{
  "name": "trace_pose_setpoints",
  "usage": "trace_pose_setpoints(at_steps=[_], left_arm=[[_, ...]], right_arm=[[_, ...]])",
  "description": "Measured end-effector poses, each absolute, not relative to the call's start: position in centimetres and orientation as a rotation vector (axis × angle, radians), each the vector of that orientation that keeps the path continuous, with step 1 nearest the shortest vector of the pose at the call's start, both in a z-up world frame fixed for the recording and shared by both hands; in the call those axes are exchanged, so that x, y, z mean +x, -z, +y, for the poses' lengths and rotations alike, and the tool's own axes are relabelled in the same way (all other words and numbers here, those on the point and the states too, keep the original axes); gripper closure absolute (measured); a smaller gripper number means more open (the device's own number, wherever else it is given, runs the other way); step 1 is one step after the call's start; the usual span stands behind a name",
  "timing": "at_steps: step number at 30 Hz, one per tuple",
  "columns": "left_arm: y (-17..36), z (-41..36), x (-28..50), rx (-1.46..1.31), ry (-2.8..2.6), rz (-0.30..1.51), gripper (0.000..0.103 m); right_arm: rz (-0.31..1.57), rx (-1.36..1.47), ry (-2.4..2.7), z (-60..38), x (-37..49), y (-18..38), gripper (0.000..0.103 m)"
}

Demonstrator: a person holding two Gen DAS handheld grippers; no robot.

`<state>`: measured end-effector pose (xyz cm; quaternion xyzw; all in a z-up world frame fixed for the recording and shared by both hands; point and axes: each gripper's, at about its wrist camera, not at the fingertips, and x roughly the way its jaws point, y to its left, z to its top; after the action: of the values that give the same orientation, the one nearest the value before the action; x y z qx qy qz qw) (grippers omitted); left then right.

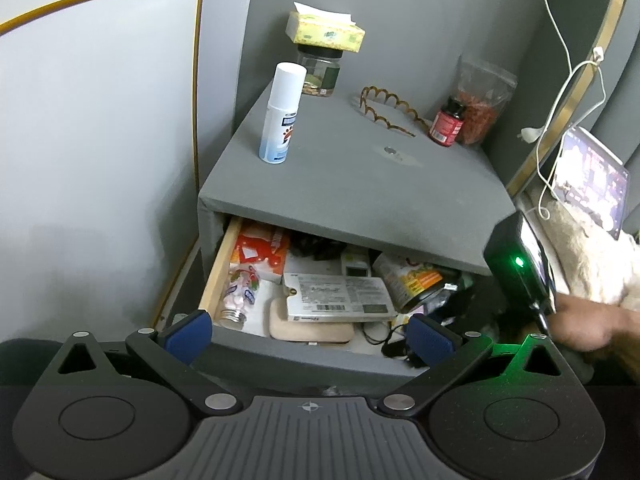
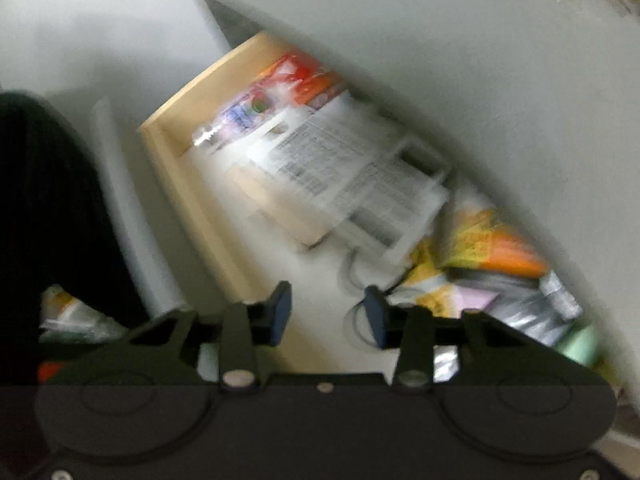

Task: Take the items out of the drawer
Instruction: 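Reach the right tool into the drawer and grasp the striped medicine box, then lift the medicine box onto the nightstand top and open the right tool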

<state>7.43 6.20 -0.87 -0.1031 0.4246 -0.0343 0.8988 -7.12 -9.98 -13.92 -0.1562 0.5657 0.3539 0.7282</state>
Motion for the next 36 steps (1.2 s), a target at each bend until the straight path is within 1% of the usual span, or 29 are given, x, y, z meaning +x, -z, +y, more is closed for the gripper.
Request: trace_pose_setpoints(at_steps=[2,3,4,6,10,12,13,14,15,16,17,18,20,22,29,30,31,32,34,36], left_arm=[[1.0,6.1,7.4,-0.226,0.086,0.888,0.0],[1.1,6.1,7.4,-0.229,0.093,0.895,0.0],[1.1,6.0,7.4,-0.228,0.096,0.897,0.0],[1.0,6.1,7.4,-0.228,0.095,0.893,0.0],[1.0,6.2,7.5,-0.241,0.087,0.893,0.0],[1.0,6.2,7.6,-0.241,0.087,0.893,0.0],[0.9,6.1,7.7,-0.239,0.087,0.891,0.0],[0.8,6.0,7.8,-0.231,0.09,0.883,0.0],[0.6,5.9,7.8,-0.22,0.089,0.874,0.0],[0.6,6.0,7.7,-0.217,0.085,0.87,0.0],[0.5,6.1,7.7,-0.215,0.082,0.867,0.0],[0.6,6.2,7.8,-0.216,0.074,0.868,0.0],[0.8,6.5,7.8,-0.219,0.058,0.87,0.0],[1.0,6.6,7.9,-0.217,0.057,0.876,0.0],[1.6,6.6,7.9,-0.206,0.067,0.888,0.0],[1.6,6.7,7.8,-0.208,0.065,0.888,0.0],[1.6,6.8,7.7,-0.209,0.063,0.889,0.0],[1.7,6.9,7.7,-0.21,0.062,0.889,0.0],[1.7,7.0,7.6,-0.214,0.06,0.889,0.0],[1.7,7.0,7.7,-0.219,0.059,0.889,0.0]], right_arm=[[1.262,-0.348,-0.766,-9.7,-7.3,13.8,0.073],[1.273,-0.342,-0.763,-9.6,-7.4,13.8,0.079],[1.296,-0.306,-0.773,-9.9,-7.4,13.8,0.088],[1.321,-0.294,-0.791,-9.8,-7.7,13.6,0.102],[1.345,-0.359,-0.817,-9.0,-8.7,13.5,0.102],[1.385,-0.416,-0.886,-8.4,-9.4,13.4,0.101],[1.347,-0.475,-0.914,-8.0,-9.9,13.1,0.089],[1.308,-0.533,-0.941,-7.6,-10.3,12.8,0.074],[1.254,-0.588,-0.965,-7.3,-10.7,12.5,0.051],[1.146,-0.624,-0.976,-7.1,-10.8,11.8,0.042],[1.052,-0.654,-0.984,-6.9,-10.9,11.3,0.039],[1.007,-0.675,-0.99,-6.9,-10.9,11.1,0.036],[0.902,-0.797,-1.032,-6.0,-10.6,11.6,0.036],[0.886,-0.876,-1.041,-5.4,-10.1,12.7,0.037],[0.963,-1.086,-1.062,-3.5,-8.4,17.6,0.037],[0.948,-1.118,-1.043,-3.2,-8.4,18.2,0.04],[0.932,-1.137,-1.027,-3.2,-8.3,18.2,0.047],[0.918,-1.141,-1.016,-3.1,-8.2,18.0,0.051],[0.922,-1.038,-1.028,-3.1,-7.9,16.5,0.07],[0.93,-0.913,-1.014,-3.2,-6.9,14.4,0.08]])
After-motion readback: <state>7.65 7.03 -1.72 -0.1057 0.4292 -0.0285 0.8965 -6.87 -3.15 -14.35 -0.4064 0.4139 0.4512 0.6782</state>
